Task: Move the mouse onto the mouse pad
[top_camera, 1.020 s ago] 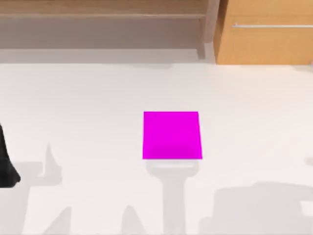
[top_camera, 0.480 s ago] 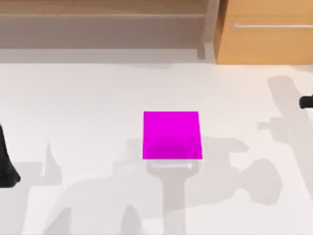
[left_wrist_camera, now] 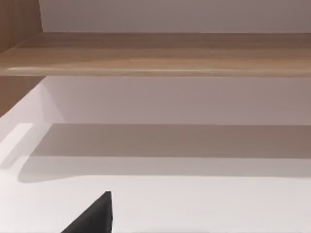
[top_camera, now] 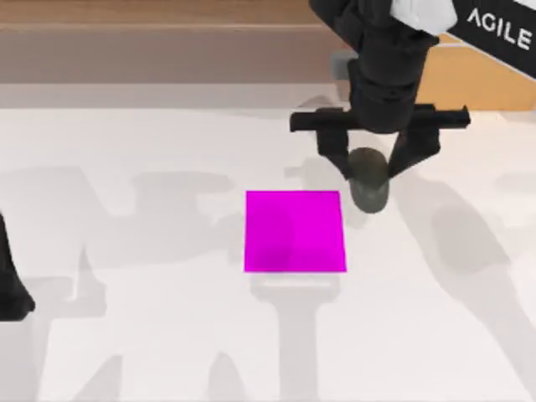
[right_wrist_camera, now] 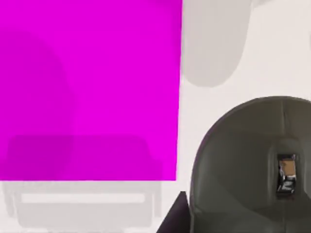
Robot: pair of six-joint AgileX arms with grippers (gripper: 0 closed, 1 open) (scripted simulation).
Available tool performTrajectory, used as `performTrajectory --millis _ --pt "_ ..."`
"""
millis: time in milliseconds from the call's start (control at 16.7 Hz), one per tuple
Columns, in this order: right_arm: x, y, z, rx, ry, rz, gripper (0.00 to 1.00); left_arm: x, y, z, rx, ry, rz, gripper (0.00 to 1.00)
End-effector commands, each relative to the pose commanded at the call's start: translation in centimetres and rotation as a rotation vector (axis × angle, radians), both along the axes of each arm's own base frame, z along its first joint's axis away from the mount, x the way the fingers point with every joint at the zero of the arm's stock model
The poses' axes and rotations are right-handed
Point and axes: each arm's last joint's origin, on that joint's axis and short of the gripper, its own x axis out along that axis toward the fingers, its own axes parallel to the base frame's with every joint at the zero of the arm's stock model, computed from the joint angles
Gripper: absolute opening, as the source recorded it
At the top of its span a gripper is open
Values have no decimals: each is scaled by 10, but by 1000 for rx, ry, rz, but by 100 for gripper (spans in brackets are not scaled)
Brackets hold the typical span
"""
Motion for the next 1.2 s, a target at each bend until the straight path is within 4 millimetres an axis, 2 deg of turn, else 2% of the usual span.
performTrajectory --millis 180,360,900,1200 --pt "5 48 -17 6 -11 -1 0 0 0 0 0 0 0 100" --pt "7 71 -29 8 -19 -8 0 0 0 0 0 0 0 100" --pt "9 71 -32 14 -25 -21 0 0 0 0 0 0 0 100" --pt "9 71 -43 24 -12 -24 0 0 0 0 0 0 0 100"
